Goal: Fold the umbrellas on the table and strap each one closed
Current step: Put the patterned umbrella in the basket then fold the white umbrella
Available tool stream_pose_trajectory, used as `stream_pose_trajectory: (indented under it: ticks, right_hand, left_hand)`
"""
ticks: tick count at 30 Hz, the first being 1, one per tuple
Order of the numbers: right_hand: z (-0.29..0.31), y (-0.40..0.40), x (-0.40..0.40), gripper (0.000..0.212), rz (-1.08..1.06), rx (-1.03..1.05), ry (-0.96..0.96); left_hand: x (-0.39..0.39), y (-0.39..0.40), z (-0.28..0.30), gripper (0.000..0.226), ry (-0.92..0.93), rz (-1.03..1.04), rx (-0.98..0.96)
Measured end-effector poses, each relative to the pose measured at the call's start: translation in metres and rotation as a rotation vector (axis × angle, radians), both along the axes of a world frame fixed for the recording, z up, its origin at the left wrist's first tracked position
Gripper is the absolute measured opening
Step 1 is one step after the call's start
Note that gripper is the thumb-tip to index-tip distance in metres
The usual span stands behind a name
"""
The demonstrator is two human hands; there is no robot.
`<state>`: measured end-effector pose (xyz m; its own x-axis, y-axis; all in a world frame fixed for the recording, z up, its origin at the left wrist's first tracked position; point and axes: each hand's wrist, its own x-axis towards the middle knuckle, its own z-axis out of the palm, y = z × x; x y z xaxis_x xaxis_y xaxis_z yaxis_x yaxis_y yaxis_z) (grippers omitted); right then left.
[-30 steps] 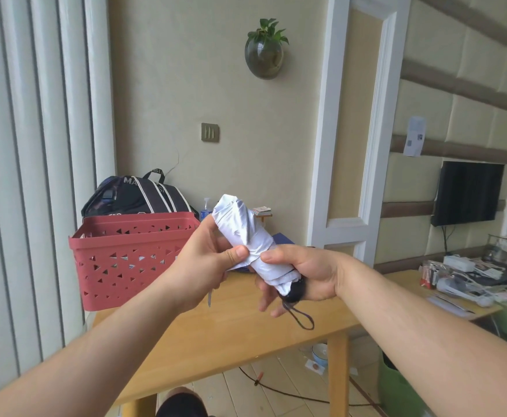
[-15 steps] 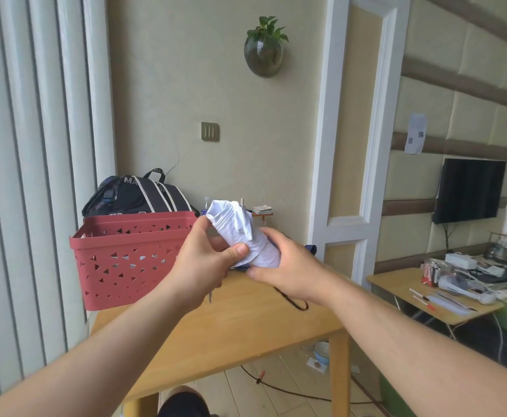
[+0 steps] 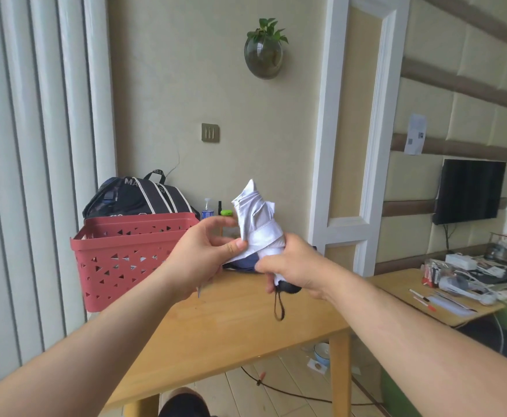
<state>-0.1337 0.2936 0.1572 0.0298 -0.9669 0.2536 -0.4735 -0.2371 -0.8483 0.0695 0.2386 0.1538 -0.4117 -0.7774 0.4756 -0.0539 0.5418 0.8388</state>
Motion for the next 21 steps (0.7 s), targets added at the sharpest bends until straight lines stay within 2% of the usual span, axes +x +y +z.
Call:
stream_pose_trajectory:
  ticks: [1, 4, 6, 8, 10, 12, 14, 15, 18, 21]
  right_hand:
    - [0.002, -0.002, -0.002, 0.022, -0.171, -0.086, 0.105]
    - [0.012, -0.004, -0.016, 0.023, -0.532, -0.256, 0.549]
    - [0.016, -0.005, -0.026, 0.024, -0.627, -0.327, 0.794]
    - [0.020, -0.006, -0.030, 0.023, -0.678, -0.399, 0.944]
    - [0.023, -0.006, -0.031, 0.020, -0.687, -0.414, 0.964]
    - [0.024, -0.005, -0.032, 0.019, -0.662, -0.398, 0.901]
    - [0.023, -0.005, -0.031, 0.021, -0.642, -0.412, 0.885]
    - [0.023, -0.005, -0.030, 0.022, -0.641, -0.418, 0.889]
    - [0.023, -0.009, -0.029, 0.025, -0.671, -0.442, 0.930]
    - [0.024, -0.014, -0.030, 0.026, -0.695, -0.501, 1.041]
  left_hand:
    - [0.001, -0.001, 0.000, 0.021, -0.039, 0.077, -0.006]
    - [0.002, 0.004, 0.003, 0.029, -0.086, 0.075, -0.003]
    - [0.000, 0.019, 0.012, 0.032, -0.024, -0.051, -0.008]
    - [-0.004, 0.035, 0.023, 0.028, 0.119, -0.227, 0.006]
    - [-0.010, 0.041, 0.032, 0.035, 0.274, -0.276, 0.038]
    - [-0.015, 0.030, 0.032, 0.040, 0.434, -0.118, 0.110]
    - [-0.017, 0.011, 0.025, 0.035, 0.486, 0.053, 0.236]
    - [-0.018, 0.003, 0.019, 0.038, 0.470, 0.042, 0.320]
    - [-0.021, -0.001, 0.002, 0.071, 0.380, -0.168, 0.473]
    - [-0.031, 0.011, 0.001, 0.064, 0.443, -0.209, 0.445]
